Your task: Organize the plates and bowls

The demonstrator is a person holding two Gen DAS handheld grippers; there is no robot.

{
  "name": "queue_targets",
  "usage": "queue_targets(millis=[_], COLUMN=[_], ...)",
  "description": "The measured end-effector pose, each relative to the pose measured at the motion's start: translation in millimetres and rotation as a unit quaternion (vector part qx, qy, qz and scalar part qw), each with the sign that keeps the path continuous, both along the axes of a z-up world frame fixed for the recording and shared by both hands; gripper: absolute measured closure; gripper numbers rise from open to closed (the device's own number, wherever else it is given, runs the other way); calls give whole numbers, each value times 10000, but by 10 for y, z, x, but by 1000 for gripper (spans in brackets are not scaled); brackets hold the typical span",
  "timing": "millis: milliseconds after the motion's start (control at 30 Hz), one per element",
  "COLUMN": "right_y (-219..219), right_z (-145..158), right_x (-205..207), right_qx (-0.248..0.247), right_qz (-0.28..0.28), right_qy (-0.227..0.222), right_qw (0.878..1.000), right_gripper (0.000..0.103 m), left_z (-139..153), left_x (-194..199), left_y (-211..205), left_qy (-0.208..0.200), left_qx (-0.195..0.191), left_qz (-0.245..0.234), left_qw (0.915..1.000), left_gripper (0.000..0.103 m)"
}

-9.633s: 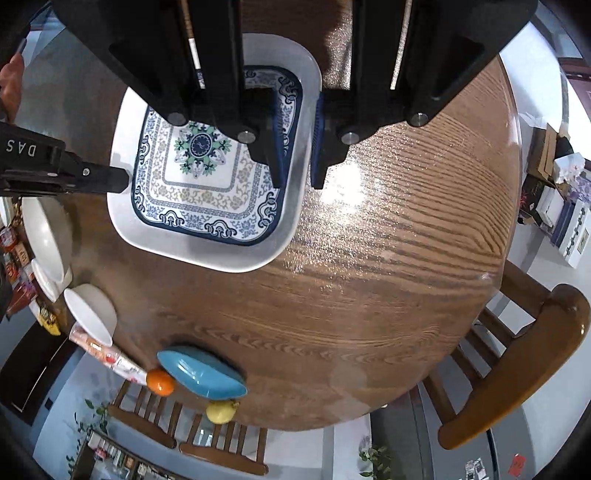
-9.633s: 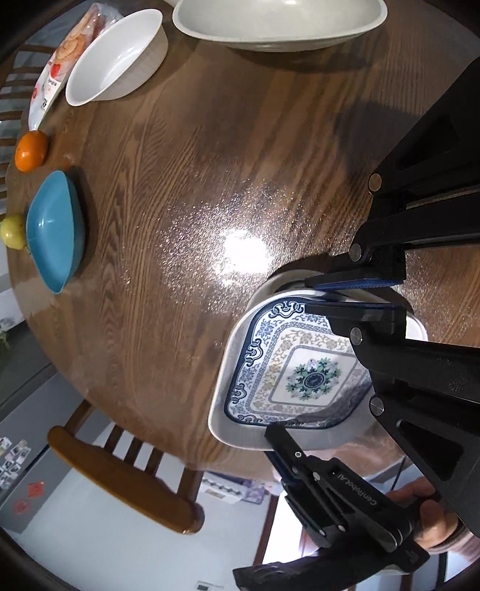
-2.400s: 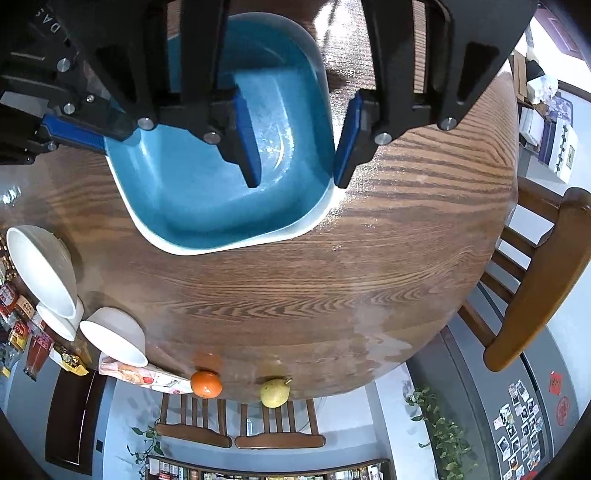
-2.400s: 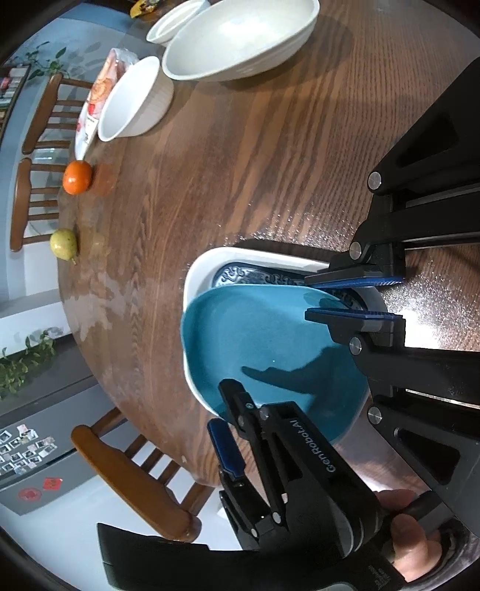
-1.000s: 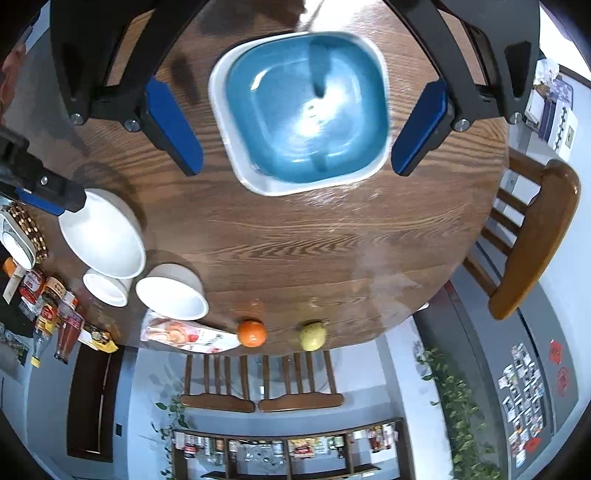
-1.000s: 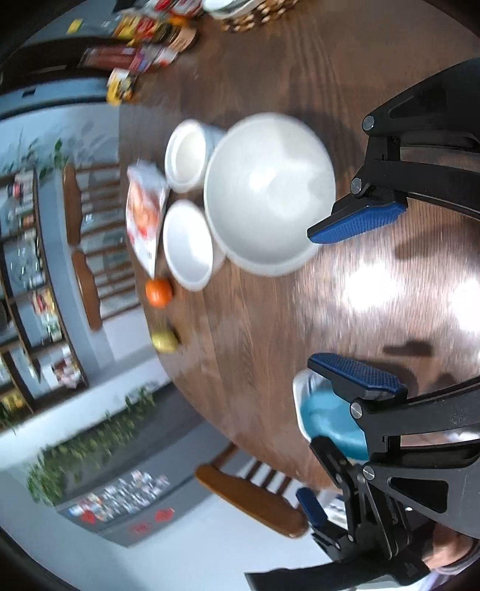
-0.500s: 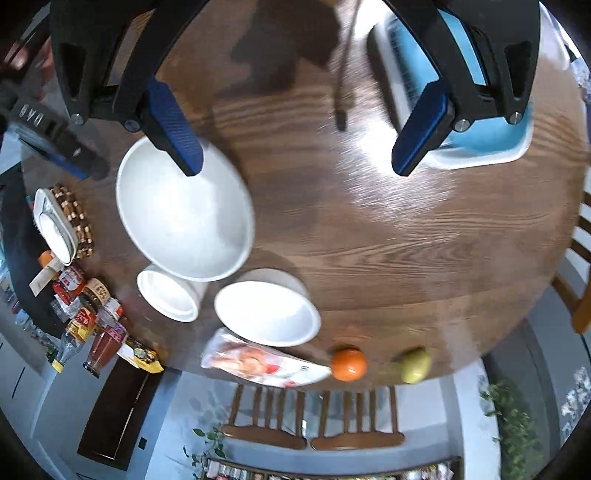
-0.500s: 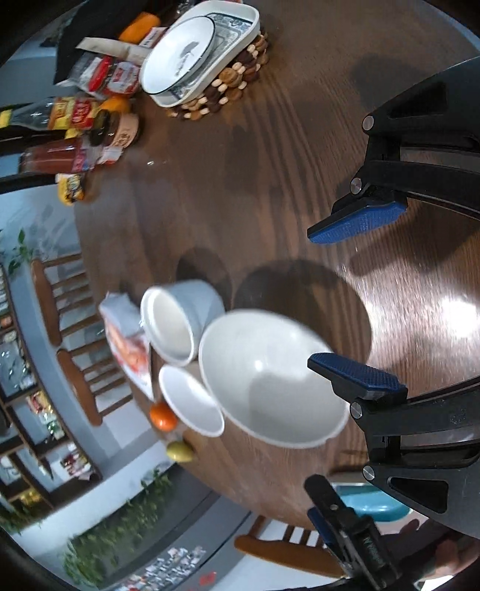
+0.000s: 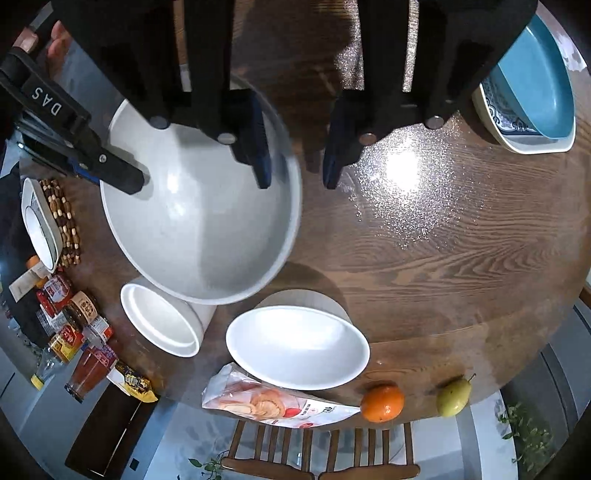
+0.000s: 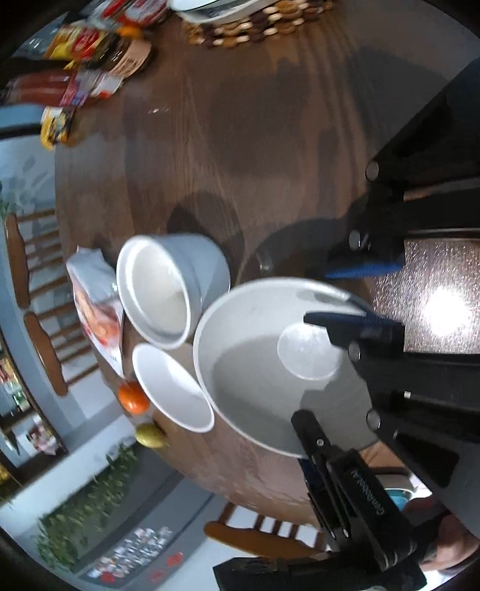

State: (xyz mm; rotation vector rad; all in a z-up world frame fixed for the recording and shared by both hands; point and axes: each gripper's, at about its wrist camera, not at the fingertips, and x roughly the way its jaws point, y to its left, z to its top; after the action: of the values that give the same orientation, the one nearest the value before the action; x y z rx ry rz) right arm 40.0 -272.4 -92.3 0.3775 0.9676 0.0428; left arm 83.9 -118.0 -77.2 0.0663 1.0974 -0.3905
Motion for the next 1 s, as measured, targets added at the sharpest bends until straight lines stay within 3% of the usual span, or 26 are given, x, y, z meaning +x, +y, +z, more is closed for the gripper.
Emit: queue_targets(millis=[100, 267, 567, 633, 667, 700, 767, 900, 1000], right_y=[65, 232, 736, 761, 762, 759, 709, 519, 376], right_z=[23, 91, 70, -11, -35, -42, -10, 181, 285], right_x=[-21, -148, -209, -206, -206, -202, -207, -295, -348], right_qx=[95, 388, 355, 449, 504, 523, 372, 316, 187], right_qz=[153, 489, 1063, 1044, 1037, 1024, 867, 693, 471], right_qy=[25, 105, 332, 514, 559, 546, 463, 49, -114], right_qw=[9998, 9980, 9931, 9922, 9918, 9919, 9945, 9971, 9986], right_gripper=[88, 88, 88, 88, 88, 88, 84, 83, 83], left_z=[24, 106, 89, 36, 28, 33, 79, 282, 380], left_x=[-64, -234, -422, -430, -434, -443, -475, -518, -532], left_y=[42, 331, 756, 788, 796, 810, 843, 889, 922], left_qy=[-116, -88, 7, 59, 57, 17, -113, -592, -707], left_qx=[152, 75, 253, 278, 303, 364, 348, 460, 377], left_qz=[30, 143, 450, 512, 547, 588, 604, 612, 605], left_qw=[9998, 9998, 9987, 9983, 9980, 9976, 9975, 9953, 9949], left_gripper=[91, 91, 88, 83, 73, 52, 29, 28, 28])
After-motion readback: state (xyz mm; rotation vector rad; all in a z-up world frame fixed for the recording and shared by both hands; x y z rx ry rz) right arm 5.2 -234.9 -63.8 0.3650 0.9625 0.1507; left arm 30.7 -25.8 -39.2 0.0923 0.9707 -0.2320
